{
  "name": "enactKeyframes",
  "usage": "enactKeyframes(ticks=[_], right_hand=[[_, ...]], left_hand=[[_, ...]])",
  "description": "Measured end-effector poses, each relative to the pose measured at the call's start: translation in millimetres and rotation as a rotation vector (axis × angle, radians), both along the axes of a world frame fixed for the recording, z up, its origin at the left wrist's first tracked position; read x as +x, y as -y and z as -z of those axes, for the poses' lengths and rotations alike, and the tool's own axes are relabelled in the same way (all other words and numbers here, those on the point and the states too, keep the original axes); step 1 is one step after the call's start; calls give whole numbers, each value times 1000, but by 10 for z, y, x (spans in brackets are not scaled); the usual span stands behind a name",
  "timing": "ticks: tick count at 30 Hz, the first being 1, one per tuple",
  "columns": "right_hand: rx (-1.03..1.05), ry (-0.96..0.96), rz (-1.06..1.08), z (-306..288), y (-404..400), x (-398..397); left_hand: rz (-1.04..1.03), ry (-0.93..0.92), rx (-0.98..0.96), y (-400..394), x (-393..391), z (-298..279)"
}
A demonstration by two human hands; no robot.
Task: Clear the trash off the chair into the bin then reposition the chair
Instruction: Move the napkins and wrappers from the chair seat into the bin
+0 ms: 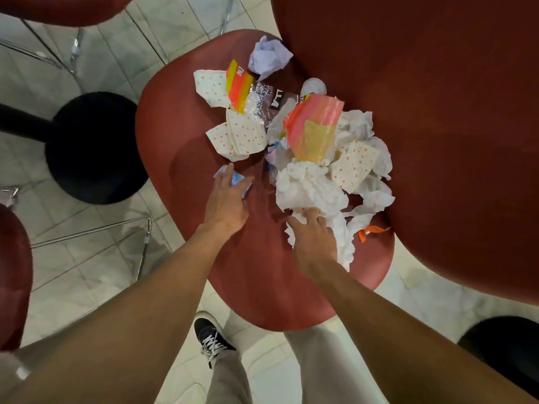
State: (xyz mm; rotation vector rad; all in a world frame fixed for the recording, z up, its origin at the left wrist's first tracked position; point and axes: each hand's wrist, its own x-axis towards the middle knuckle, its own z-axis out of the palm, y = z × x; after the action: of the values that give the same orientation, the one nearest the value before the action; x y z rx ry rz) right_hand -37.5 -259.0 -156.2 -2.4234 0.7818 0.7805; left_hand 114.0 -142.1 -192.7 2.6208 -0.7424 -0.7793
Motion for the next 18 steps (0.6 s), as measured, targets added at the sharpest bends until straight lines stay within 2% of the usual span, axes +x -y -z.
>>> enactKeyframes(ticks=[2,6,9,14,18], right_hand=[[17,17,-13,41,12,3],[18,34,10,87,18,15],[13,61,26,60,-2,26],[46,107,43,-23,-115,18],[84,166,71,4,-252,23]], left_hand=[[38,-20,61,17,15,84],[62,36,36,2,-19,140],[55,38,87,-34,-71,88],[56,230,85,-171,-81,88],[84,112,124,-213,54,178]])
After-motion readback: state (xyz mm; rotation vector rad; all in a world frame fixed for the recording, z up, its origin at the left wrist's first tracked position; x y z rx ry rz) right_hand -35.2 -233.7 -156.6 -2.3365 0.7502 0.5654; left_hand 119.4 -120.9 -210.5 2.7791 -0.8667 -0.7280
